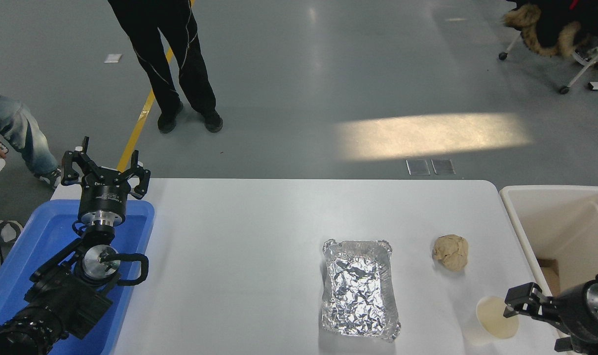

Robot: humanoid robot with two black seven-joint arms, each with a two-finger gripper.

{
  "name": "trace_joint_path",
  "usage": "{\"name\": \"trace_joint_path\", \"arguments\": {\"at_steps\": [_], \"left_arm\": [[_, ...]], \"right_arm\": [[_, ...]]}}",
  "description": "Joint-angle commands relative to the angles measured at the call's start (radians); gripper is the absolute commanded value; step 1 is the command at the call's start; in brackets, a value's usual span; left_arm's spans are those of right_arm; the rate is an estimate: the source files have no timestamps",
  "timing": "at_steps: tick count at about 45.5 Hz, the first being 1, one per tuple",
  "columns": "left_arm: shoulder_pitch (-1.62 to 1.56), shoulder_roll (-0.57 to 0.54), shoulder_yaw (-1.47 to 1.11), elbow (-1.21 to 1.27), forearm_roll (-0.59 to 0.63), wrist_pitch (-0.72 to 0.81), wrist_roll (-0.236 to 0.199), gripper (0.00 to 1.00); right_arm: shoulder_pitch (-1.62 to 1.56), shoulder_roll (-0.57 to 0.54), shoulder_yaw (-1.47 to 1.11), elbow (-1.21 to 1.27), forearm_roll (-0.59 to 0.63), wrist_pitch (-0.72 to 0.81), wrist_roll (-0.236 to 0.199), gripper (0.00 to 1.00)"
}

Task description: Pick up paper cup place in dustbin

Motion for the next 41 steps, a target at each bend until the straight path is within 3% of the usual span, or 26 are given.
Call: {"name": "trace_joint_path", "arguments": {"at_steps": [1, 8, 13, 16, 20, 36, 41], "left_arm": [[0.001, 0.0, 0.0, 0.0, 0.0, 0.0, 0.0, 0.99], [-0.001, 0.0, 0.0, 0.0, 0.0, 0.0, 0.0, 0.99], [-0.001, 0.0, 0.0, -0.001, 0.0, 0.0, 0.0, 0.99], [-0.001, 0.0, 0.0, 0.0, 0.0, 0.0, 0.0, 0.99], [-0.001, 0.0, 0.0, 0.0, 0.0, -0.001, 0.0, 0.99], [-0.001, 0.0, 0.0, -0.001, 0.001, -0.001, 0.0, 0.99], [-0.001, 0.0, 0.0, 0.0, 0.001, -0.001, 0.0, 0.99]], "right_arm": [[-0.142, 0.019, 0.093, -0.079, -0.004, -0.032, -0.001, 0.99], [-0.228, 0.075, 0.121, -0.132, -0.004, -0.073, 0.0, 0.97], [-0.249, 0.092, 0.139, -0.139, 0.001, -0.092, -0.001, 0.78], [-0.251, 0.093, 0.157, -0.134, 0.004, -0.092, -0.001, 0.52], [-0.252, 0.093, 0.176, -0.129, 0.013, -0.078, -0.001, 0.0], [-0.242, 0.09, 0.177, -0.125, 0.019, -0.095, -0.007, 0.0], [-0.187, 0.02, 0.173, -0.086, 0.028, -0.079, -0.009, 0.0]]}}
